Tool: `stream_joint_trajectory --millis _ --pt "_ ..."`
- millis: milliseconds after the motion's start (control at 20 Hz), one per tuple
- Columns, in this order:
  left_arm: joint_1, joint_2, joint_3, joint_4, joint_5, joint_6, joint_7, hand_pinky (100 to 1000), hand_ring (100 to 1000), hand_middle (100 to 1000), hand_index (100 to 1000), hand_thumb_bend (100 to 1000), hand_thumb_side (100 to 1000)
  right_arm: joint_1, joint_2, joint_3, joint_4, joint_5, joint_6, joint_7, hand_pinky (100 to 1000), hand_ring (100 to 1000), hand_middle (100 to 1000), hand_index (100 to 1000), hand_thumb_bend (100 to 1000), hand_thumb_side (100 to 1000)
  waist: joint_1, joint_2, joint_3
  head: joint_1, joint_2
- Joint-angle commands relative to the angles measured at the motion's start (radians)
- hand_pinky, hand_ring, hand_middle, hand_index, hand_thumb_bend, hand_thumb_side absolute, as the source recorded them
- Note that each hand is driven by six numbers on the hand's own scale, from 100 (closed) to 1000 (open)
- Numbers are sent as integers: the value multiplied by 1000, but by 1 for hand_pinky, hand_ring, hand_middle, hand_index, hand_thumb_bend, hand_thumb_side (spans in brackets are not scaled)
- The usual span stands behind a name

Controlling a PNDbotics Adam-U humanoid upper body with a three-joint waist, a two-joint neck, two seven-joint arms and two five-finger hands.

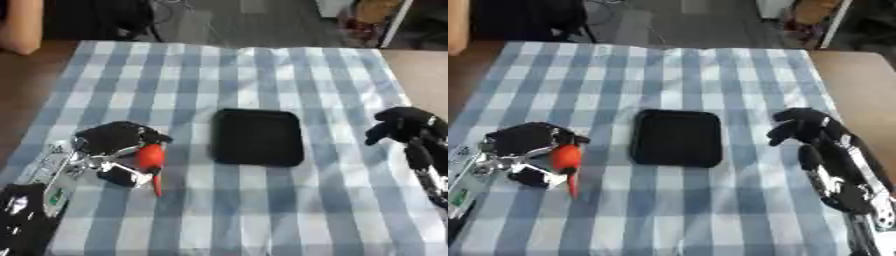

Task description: Pick up objects on the table and place them in the box.

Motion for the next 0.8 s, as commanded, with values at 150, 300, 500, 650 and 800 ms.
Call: stream_joint_trajectory --millis 150,300,500,650,800 --pt "-17 71 -16 -8 22 14 118 117 269 341 520 100 271 -2 -15 -1 -11 1 -265 264 607 679 770 891 100 431 3 -11 -3 10 3" --pt "-42 141 -41 -32 118 14 217 100 150 234 406 100 300 2 -19 -3 -9 4 -267 264 607 679 770 891 100 431 8 -15 -4 12 6" --pt "-92 240 -86 -43 309 -6 215 100 100 100 235 100 345 7 -24 0 -5 8 -268 264 607 679 770 892 100 429 16 -22 -2 12 10" --pt "-119 288 -106 -61 395 -19 154 100 100 100 210 100 341 11 -27 1 -4 10 -269 264 607 679 770 892 100 429 21 -25 -2 14 13" --pt "-133 309 -112 -79 465 -22 94 100 100 100 205 100 344 13 -28 0 -2 12 -270 264 607 679 770 892 100 428 23 -28 -1 14 14"
